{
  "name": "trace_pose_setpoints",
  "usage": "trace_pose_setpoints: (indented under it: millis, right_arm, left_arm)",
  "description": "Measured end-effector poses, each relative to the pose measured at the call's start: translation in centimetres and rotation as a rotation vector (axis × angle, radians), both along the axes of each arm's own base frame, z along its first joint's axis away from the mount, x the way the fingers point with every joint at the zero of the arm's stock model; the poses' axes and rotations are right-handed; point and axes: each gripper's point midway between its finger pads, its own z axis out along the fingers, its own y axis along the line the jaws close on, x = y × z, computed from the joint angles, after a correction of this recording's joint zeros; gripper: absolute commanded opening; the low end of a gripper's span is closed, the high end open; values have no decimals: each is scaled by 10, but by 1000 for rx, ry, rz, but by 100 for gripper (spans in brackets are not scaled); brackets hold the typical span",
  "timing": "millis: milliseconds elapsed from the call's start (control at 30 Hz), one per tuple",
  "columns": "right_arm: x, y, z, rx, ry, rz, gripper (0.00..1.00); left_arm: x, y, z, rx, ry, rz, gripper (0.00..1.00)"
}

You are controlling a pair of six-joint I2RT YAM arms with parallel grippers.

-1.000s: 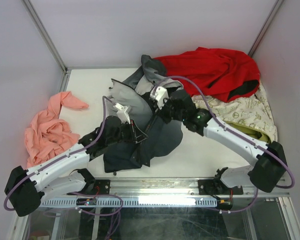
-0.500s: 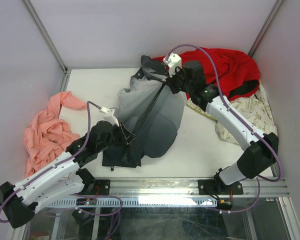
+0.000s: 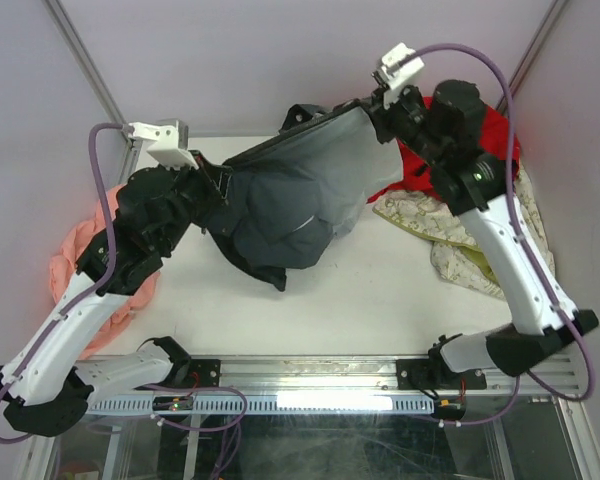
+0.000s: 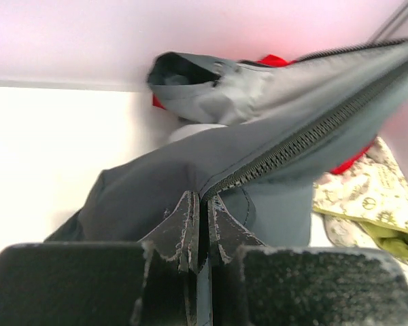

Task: Zip up the jacket

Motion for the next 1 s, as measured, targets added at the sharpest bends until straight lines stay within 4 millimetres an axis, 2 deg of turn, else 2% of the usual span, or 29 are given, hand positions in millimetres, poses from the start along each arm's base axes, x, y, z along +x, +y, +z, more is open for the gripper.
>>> trace_pose_setpoints:
  millis: [67, 100, 133, 200, 267, 333, 400, 500, 567, 667, 800, 900, 1000]
  right_arm:
    - [-23, -4, 2, 10, -8, 32, 0]
    - [-39, -6, -3, 13, -4, 55, 0]
    - [-51, -5, -10, 15, 8, 76, 0]
    - [-80, 3, -36, 14, 50, 137, 0]
    - [-103, 21, -72, 5, 114, 207, 0]
    - [-124, 45, -113, -8, 185, 282, 0]
    - [-141, 72, -163, -38, 277, 354, 0]
    - [-157, 92, -219, -80, 393, 395, 0]
    - [-160, 99, -246, -100, 458, 393, 0]
    - [-156, 104, -255, -87, 488, 376, 0]
    - [-151, 107, -243, -38, 458, 362, 0]
    - [-150, 105, -234, -16, 439, 351, 0]
    - [-150, 103, -225, 3, 423, 346, 0]
  left_arm:
    - [0, 8, 2, 20, -22, 26, 0]
    - [0, 12, -5, 38, -16, 42, 0]
    - [1, 16, -17, 60, 0, 61, 0]
    - [1, 25, -53, 118, 58, 102, 0]
    - [-3, 38, -102, 190, 148, 147, 15]
    - [-12, 46, -145, 246, 236, 156, 24]
    - [-23, 50, -180, 274, 307, 131, 35]
    - [-38, 43, -198, 262, 342, 49, 58]
    - [-45, 32, -193, 221, 327, -26, 68]
    - [-50, 15, -177, 170, 271, -130, 71]
    - [-49, -17, -162, 130, 236, -271, 70]
    - [-41, -46, -160, 111, 246, -375, 69]
    - [-35, -74, -174, 94, 287, -474, 68]
